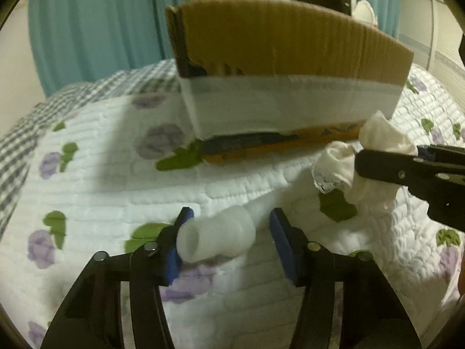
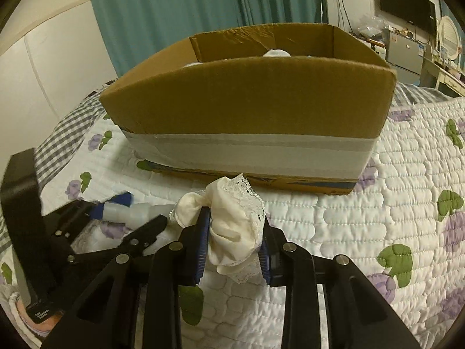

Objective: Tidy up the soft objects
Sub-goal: 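Grasp the cream lace cloth with the right tool while the left tool grasps the white plastic piece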

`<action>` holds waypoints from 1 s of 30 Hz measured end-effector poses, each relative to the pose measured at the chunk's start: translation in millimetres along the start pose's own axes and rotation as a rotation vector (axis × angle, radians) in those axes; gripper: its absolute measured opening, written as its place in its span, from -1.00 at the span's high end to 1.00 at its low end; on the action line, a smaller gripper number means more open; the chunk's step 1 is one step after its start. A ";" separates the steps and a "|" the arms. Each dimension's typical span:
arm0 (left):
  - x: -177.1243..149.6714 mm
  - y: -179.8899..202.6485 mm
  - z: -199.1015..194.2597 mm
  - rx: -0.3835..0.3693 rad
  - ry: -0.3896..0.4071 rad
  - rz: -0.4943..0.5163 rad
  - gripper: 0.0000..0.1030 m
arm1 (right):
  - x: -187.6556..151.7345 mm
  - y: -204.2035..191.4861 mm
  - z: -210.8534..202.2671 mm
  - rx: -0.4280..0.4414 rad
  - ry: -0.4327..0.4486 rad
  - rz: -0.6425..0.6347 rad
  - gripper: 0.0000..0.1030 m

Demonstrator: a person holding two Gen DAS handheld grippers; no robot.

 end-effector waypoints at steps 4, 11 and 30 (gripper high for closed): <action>-5.2 3.1 -3.0 -0.028 0.009 0.020 0.37 | -0.9 -0.1 -1.2 0.002 -0.002 -0.004 0.43; -10.1 -0.2 -17.7 -0.015 0.006 -0.005 0.45 | -4.8 -4.2 -6.7 -0.007 0.002 -0.011 0.43; -16.5 24.3 -108.4 -0.030 0.053 0.031 0.46 | -21.6 -16.2 -94.2 -0.083 0.077 -0.061 0.43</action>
Point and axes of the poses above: each gripper's, at about its wrist camera, not at the fingertips, and z roughly the way its jaws point, y to its right, x to its top, the point moved 5 cm from there along z, roughly the way its jaws point, and after that the axes turned 13 degrees about -z, right-handed, at the moved point
